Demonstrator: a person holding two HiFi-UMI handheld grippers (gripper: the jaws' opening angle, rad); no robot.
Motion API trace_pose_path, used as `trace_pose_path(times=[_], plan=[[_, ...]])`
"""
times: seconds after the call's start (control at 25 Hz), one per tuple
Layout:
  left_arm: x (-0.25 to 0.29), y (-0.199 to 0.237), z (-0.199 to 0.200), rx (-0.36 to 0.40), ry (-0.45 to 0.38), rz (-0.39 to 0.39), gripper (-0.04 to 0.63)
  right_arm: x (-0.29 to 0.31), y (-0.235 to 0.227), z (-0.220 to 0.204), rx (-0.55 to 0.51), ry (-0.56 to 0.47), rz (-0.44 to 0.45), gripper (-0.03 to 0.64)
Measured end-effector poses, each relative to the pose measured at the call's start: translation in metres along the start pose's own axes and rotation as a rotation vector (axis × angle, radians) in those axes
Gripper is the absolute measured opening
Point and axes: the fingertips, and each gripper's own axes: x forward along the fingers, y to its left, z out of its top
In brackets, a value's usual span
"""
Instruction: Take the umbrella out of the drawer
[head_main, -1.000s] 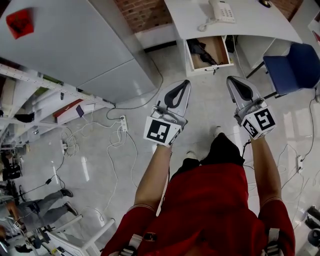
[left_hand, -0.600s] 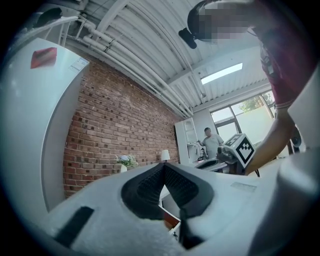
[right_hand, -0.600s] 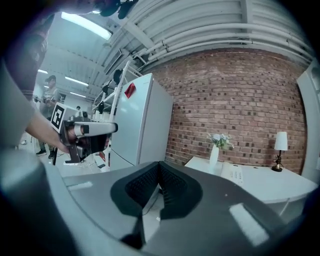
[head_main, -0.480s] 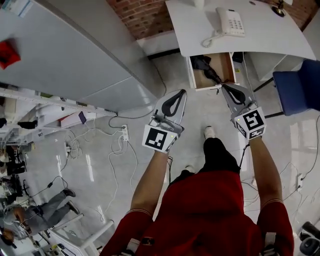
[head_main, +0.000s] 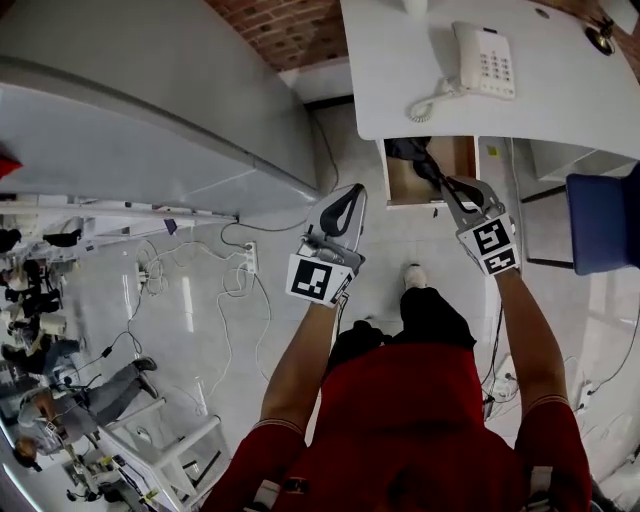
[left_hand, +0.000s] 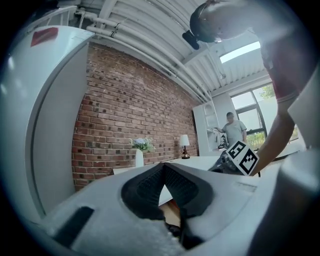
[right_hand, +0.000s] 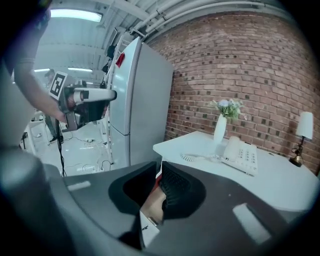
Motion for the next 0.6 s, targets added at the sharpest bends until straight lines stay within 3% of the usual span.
trace_pose_path(times=[0.28,0.6], plan=[[0.032,0.014,-0.032,-0.016,0.039,-0.013,-0.002,0.052,-0.012,-0.034,-0.004,0.083,0.027,0.091],[0.055,0.039,-0.099,-0.071,0.062,-0.015,-0.002,0.115,-0.019,-0.083,-0.019,0.179,0.048,0.178]])
